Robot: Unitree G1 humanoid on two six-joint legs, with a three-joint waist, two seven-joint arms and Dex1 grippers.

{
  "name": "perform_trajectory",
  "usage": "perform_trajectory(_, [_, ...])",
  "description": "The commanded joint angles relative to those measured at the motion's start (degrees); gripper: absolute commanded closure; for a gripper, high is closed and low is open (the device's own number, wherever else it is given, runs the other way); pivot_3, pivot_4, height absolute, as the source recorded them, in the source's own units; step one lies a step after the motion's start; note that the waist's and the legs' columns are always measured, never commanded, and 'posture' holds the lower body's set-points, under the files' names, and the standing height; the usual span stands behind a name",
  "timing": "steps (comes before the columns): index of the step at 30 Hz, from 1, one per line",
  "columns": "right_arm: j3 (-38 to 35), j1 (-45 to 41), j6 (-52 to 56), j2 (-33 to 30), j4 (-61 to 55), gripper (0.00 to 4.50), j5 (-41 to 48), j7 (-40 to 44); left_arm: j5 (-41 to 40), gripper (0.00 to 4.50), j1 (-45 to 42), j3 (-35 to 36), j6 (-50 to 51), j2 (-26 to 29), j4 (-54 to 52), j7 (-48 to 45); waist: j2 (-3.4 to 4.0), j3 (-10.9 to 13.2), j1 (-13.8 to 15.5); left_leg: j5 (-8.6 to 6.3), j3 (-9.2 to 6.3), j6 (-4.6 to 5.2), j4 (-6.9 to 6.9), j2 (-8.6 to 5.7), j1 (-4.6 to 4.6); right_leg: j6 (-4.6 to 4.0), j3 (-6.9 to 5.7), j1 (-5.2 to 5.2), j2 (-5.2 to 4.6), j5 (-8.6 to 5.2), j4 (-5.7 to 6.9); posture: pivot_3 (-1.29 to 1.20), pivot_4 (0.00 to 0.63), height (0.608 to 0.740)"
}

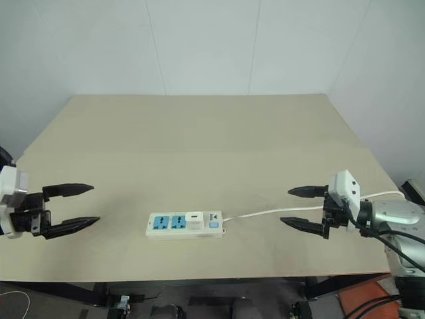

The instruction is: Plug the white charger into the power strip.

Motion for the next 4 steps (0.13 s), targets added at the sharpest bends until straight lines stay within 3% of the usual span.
perform_trajectory(1, [-1.3, -0.1, 0.6, -0.8, -1.7, 0.04, 1.3, -0.2, -1.2, 0.0, -1.2, 0.8, 0.2, 0.6, -0.9, 0.7, 0.0, 0.0, 0.0, 0.0, 0.0, 0.0, -0.02, 0.0, -0.01, 0.0, 0.0, 0.0, 0.0, 0.0, -0.03, 0.0, 0.15, 0.74])
perform_trajectory(4, [-1.3, -0.2, 0.6, -0.8, -1.7, 0.04, 1.2, -0.1, -1.5, 0.0, -1.5, 0.5, 0.3, 0.6, -0.9, 0.8, 0.0, 0.0, 0.0, 0.0, 0.01, 0.0, -0.05, 0.0, -0.03, 0.01, 0.0, 0.0, 0.0, 0.01, -0.09, 0.0, 0.15, 0.74])
